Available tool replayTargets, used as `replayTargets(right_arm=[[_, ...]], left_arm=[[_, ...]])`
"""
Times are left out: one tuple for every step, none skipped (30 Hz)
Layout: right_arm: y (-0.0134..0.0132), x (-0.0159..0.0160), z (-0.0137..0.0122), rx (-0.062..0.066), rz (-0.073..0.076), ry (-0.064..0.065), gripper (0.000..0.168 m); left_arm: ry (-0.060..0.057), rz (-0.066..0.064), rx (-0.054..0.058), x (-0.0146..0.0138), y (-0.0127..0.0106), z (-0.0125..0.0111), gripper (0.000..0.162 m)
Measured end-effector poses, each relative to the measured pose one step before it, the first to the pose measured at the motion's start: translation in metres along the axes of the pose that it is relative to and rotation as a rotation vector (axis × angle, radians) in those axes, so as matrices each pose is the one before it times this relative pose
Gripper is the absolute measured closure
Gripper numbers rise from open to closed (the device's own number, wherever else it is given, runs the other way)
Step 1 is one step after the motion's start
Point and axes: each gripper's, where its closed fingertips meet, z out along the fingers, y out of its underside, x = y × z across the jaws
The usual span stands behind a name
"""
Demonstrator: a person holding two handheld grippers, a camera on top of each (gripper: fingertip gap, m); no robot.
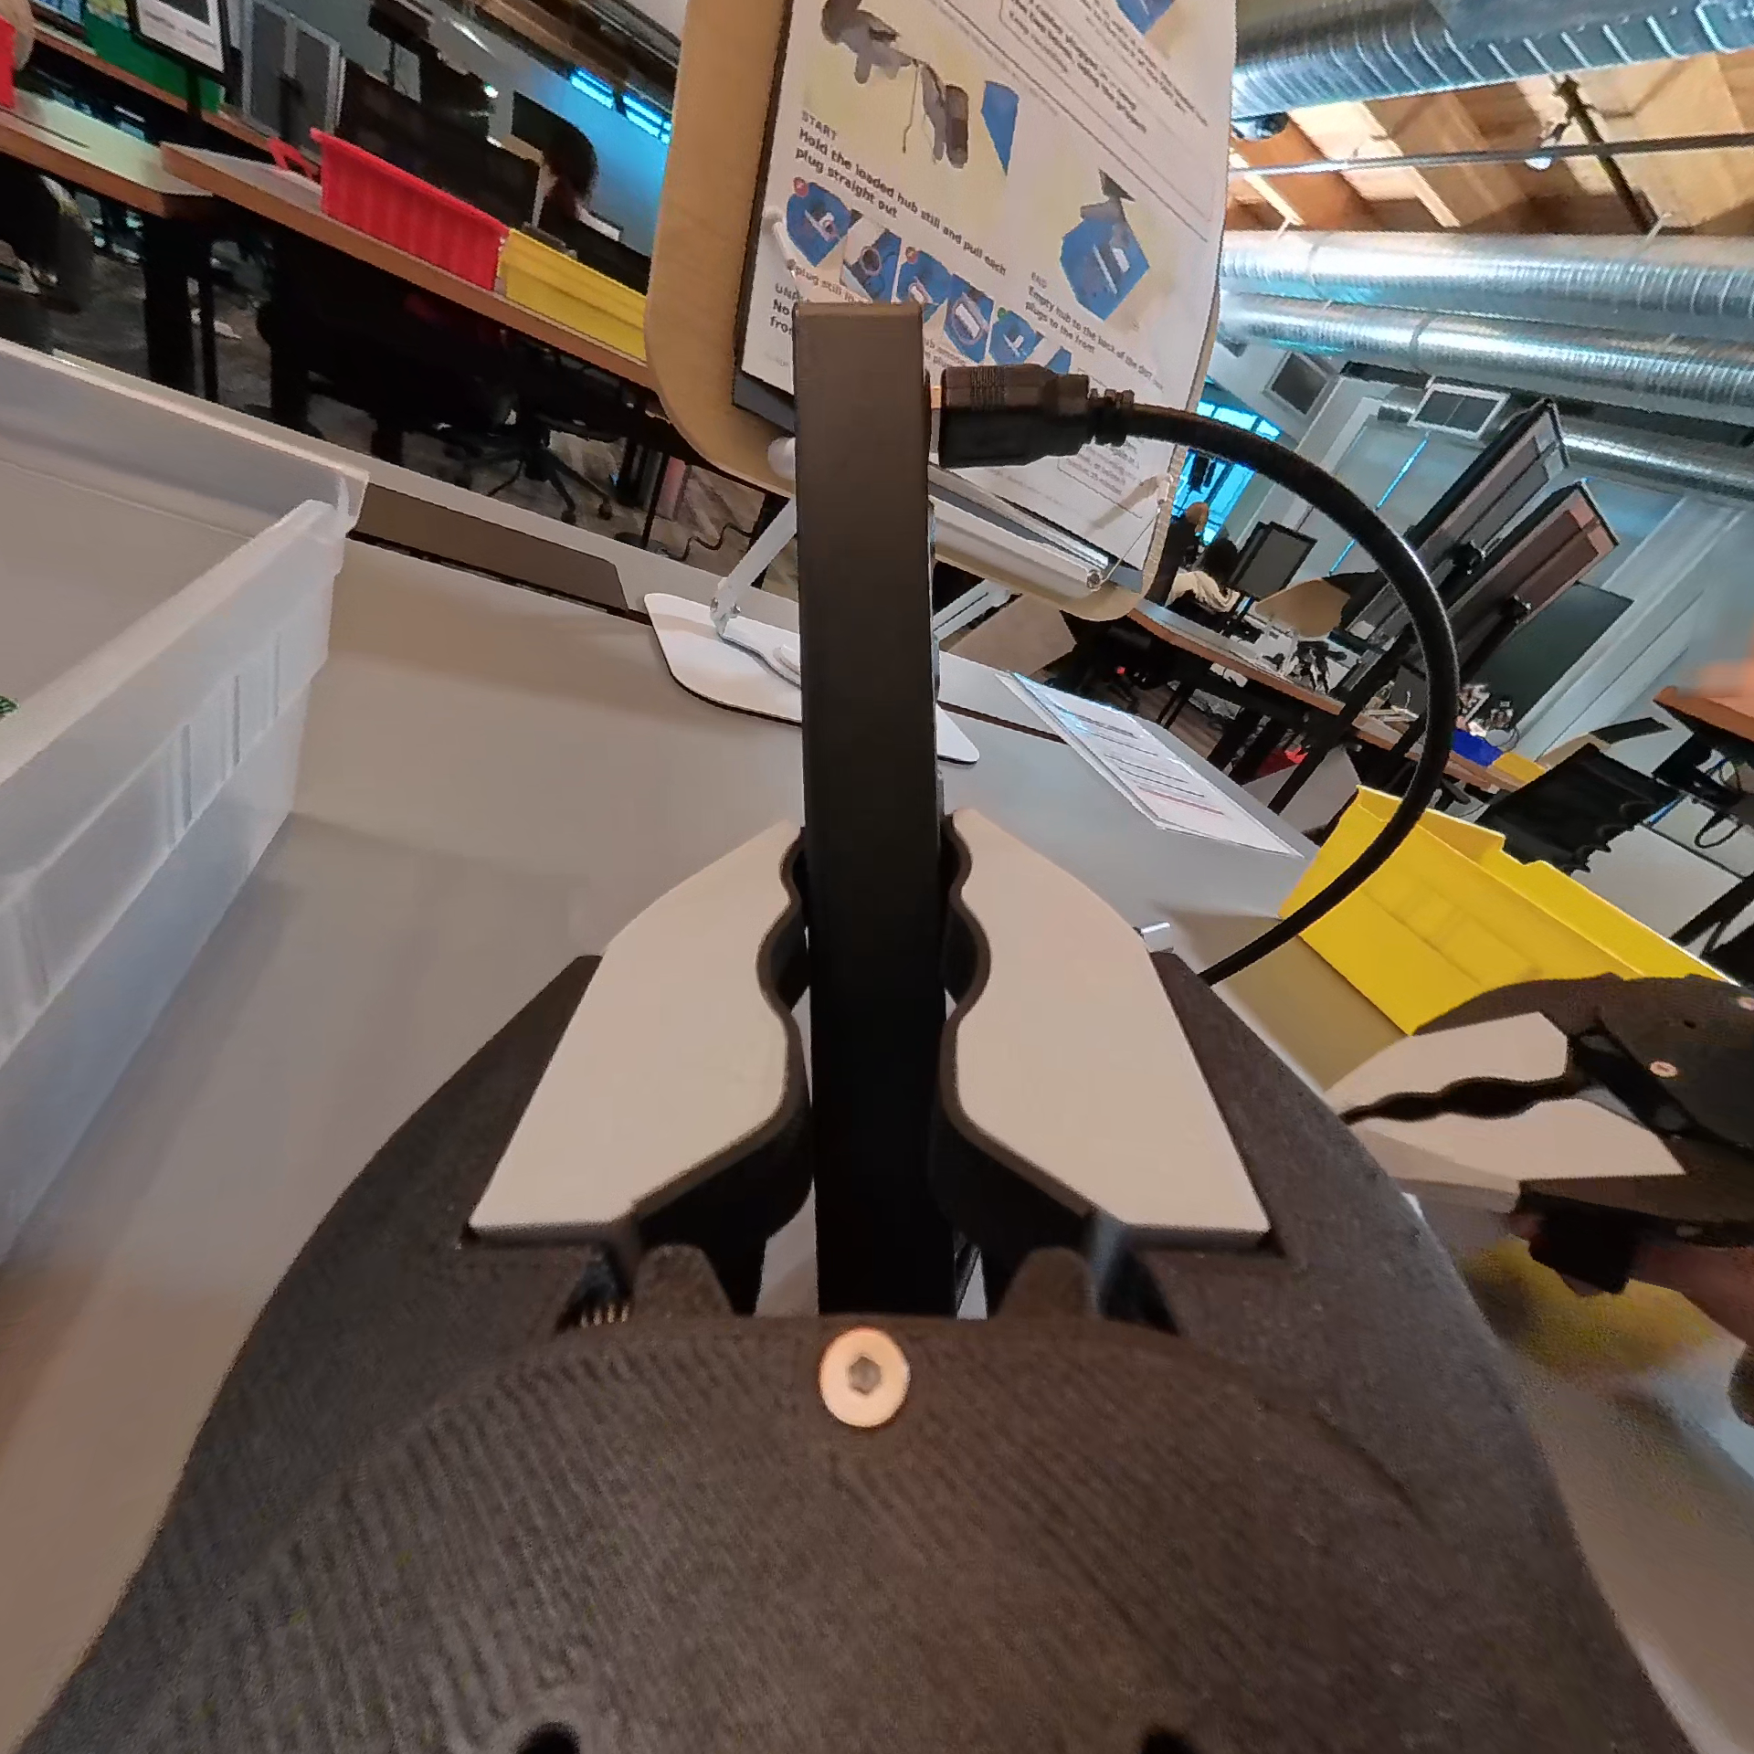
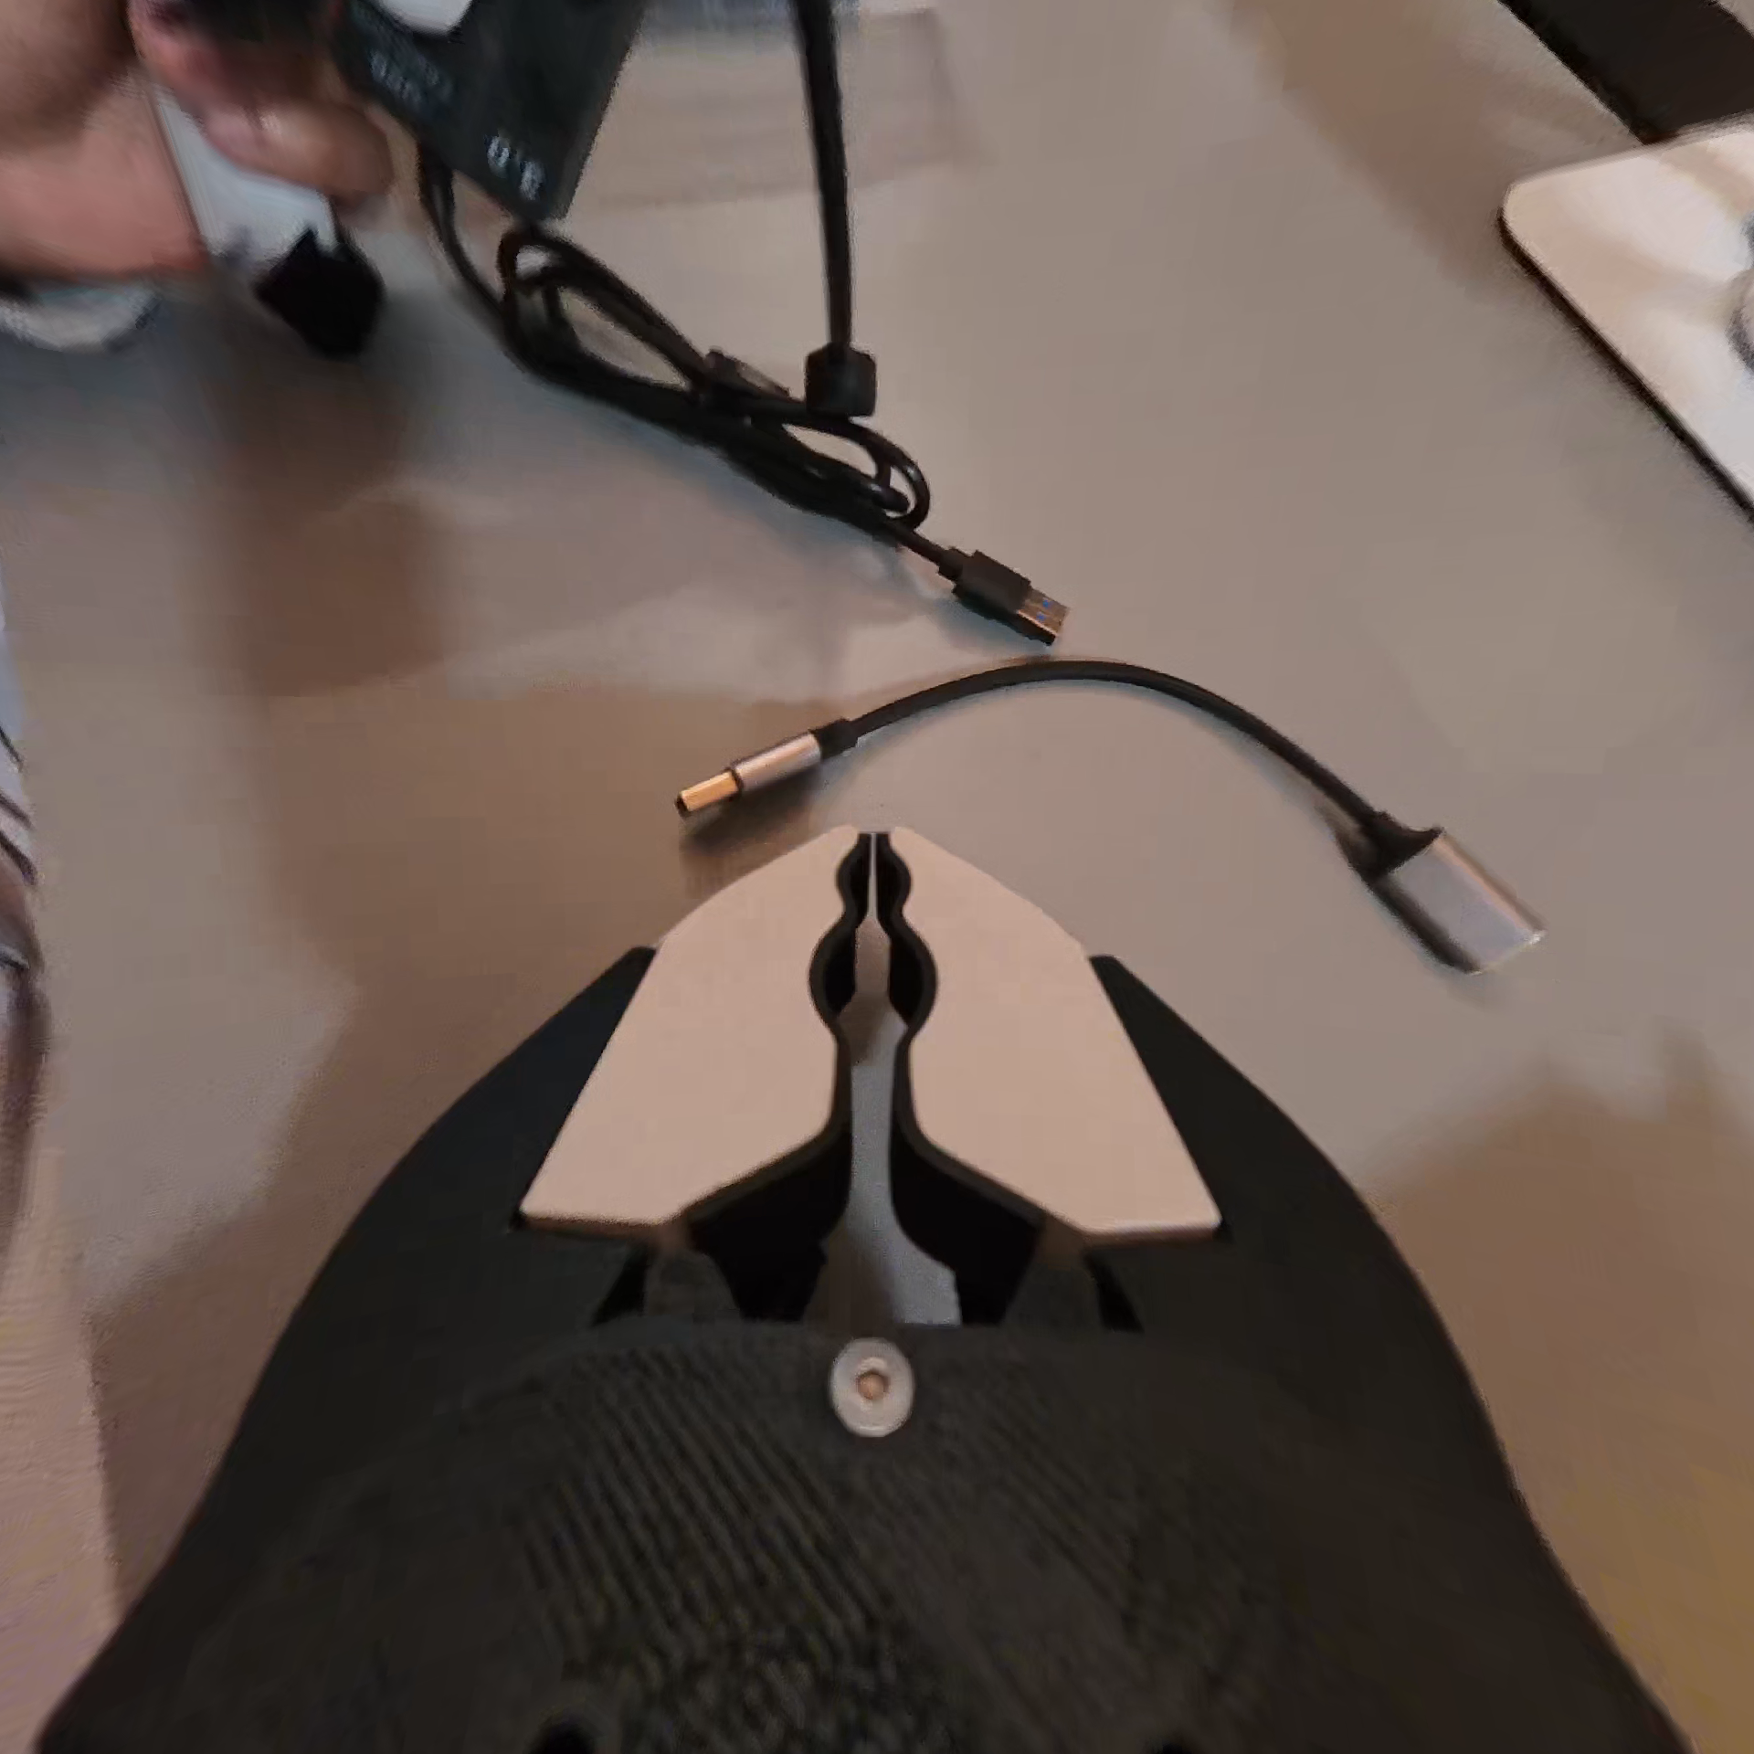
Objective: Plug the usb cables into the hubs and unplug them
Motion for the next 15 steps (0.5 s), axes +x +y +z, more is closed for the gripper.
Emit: replayTargets(right_arm=[[0.00178,-0.00075,0.00144,-0.0110,-0.0623,-0.0213,0.162],[0.00023,-0.00347,0.00204,-0.0077,-0.0630,-0.0327,0.153],[-0.00057,-0.00268,0.00291,-0.0124,-0.0658,-0.0224,0.143],[-0.00057,-0.00020,0.00388,-0.0221,-0.0702,-0.0061,0.134],[0.00050,0.00033,0.00460,-0.0354,-0.0697,-0.0060,0.124],[0.00093,0.00147,0.00452,-0.0431,-0.0582,-0.0048,0.115],[-0.00058,0.00059,0.00417,-0.0308,-0.0466,-0.0165,0.110],[-0.00344,0.00038,0.00350,-0.0063,-0.0312,-0.0240,0.107],[-0.00379,0.00001,0.00360,-0.0003,-0.0190,-0.0300,0.106],[-0.00320,-0.00021,0.00360,-0.0047,-0.0074,-0.0321,0.108],[-0.00350,-0.00066,0.00361,-0.0020,-0.0029,-0.0311,0.111],[-0.00356,-0.00158,0.00324,0.0017,-0.0053,-0.0288,0.117],[-0.00371,-0.00228,0.00308,0.0035,-0.0076,-0.0248,0.126],[-0.00341,-0.00121,0.00268,0.0039,-0.0065,-0.0072,0.131],[-0.00245,0.00018,0.00167,-0.0005,-0.0110,0.0090,0.138]], left_arm=[[0.0001,-0.0013,-0.0002,-0.00011,0.00004,0.00008,0.136],[0.0011,-0.0008,-0.0009,0.00029,0.00016,0.00014,0.136],[0.0030,-0.0016,-0.0014,0.00058,0.00044,0.00016,0.136],[0.0036,-0.0017,-0.0011,0.00089,0.00039,0.00008,0.136],[0.0025,-0.0005,0.0007,0.00083,0.00023,-0.00003,0.136],[0.0025,0.0018,0.0007,0.00097,0.00025,-0.00006,0.136],[0.0031,0.0045,-0.0010,0.00107,0.00024,0.00003,0.136],[0.0023,0.0051,-0.0003,0.00071,0.00006,0.00004,0.136],[0.0009,0.0027,0.0006,0.00034,0.00000,-0.00001,0.136],[0.0002,0.0004,0.0006,0.00006,-0.00006,-0.00003,0.136],[0.0005,-0.0013,0.0001,-0.00014,-0.00003,0.00004,0.136],[0.0009,-0.0025,-0.0004,-0.00025,0.00004,-0.00005,0.136],[0.0011,-0.0032,-0.0003,-0.00021,0.00001,0.00018,0.137],[0.0014,-0.0033,-0.0007,-0.00028,0.00012,0.00009,0.137],[0.0012,-0.0033,-0.0009,-0.00019,0.00008,0.00014,0.137]])
